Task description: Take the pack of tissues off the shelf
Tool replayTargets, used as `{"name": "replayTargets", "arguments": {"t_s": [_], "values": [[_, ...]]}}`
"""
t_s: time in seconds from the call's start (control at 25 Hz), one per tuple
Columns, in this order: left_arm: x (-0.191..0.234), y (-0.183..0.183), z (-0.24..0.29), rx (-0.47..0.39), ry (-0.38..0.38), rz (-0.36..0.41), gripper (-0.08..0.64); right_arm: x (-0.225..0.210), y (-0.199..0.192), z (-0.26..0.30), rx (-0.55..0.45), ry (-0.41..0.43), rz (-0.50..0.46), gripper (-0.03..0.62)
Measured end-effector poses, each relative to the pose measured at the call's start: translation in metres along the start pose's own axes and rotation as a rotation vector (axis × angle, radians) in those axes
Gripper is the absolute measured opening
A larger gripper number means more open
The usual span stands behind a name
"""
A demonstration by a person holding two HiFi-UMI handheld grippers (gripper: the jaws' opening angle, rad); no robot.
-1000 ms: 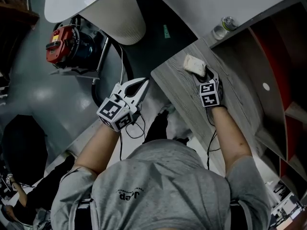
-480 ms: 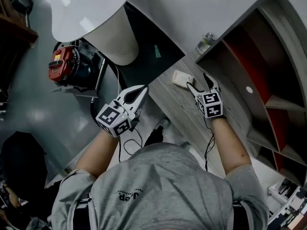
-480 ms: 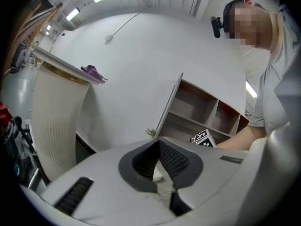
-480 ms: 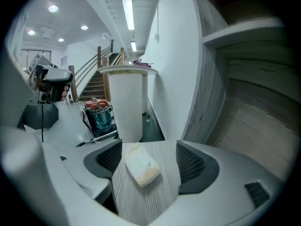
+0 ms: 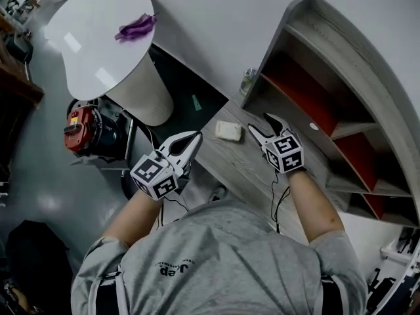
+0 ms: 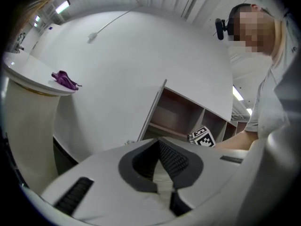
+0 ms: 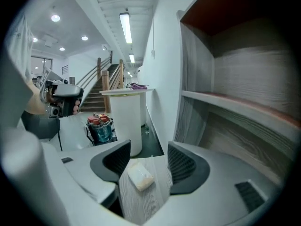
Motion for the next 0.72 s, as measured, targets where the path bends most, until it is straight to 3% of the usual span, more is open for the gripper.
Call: {"name": "replayTargets", "arguments": {"t_s": [0.16, 0.72], "values": [[-0.022, 0.015, 0.022, 0.022, -0.069, 0.026, 0.020, -0.011, 0.012, -0.039, -0.033, -0.005, 0.029, 0.188], [-0.137, 0.046, 0.129, 0.064, -0.448, 0.089, 0.020, -0.060, 0.001, -0.221, -0.195, -0.246, 0.161, 0.091]]}}
Point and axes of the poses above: the fingertips, and each gripper's own axes: z forward along the fingers, x to its left, y out of its top, the point moved 6 cm from there along -z, backward along the fingers, and after that the axes turned 2 degrees about -z, right-handed, at the moved point
